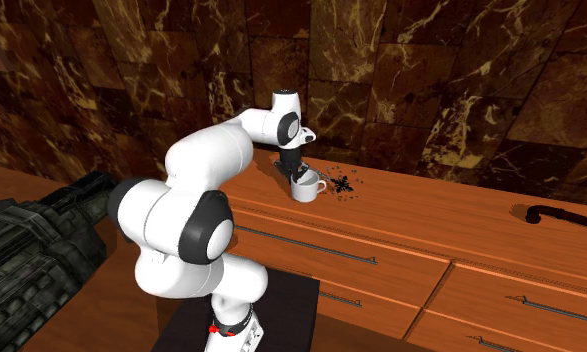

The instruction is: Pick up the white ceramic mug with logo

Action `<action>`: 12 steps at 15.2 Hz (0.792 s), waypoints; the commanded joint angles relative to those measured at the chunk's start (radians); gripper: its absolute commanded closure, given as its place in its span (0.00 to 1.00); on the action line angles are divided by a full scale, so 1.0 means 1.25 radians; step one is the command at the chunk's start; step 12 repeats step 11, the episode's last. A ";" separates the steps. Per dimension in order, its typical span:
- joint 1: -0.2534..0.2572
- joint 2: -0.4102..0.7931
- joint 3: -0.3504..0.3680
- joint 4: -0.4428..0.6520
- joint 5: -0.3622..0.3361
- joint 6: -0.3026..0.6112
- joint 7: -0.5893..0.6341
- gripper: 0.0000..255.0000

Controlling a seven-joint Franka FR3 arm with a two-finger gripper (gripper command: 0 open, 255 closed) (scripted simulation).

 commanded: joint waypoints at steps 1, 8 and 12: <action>0.000 0.000 0.001 0.023 0.001 -0.022 -0.002 1.00; 0.002 0.006 0.005 0.102 0.006 -0.096 -0.006 1.00; 0.003 0.007 0.006 0.115 0.006 -0.108 -0.007 1.00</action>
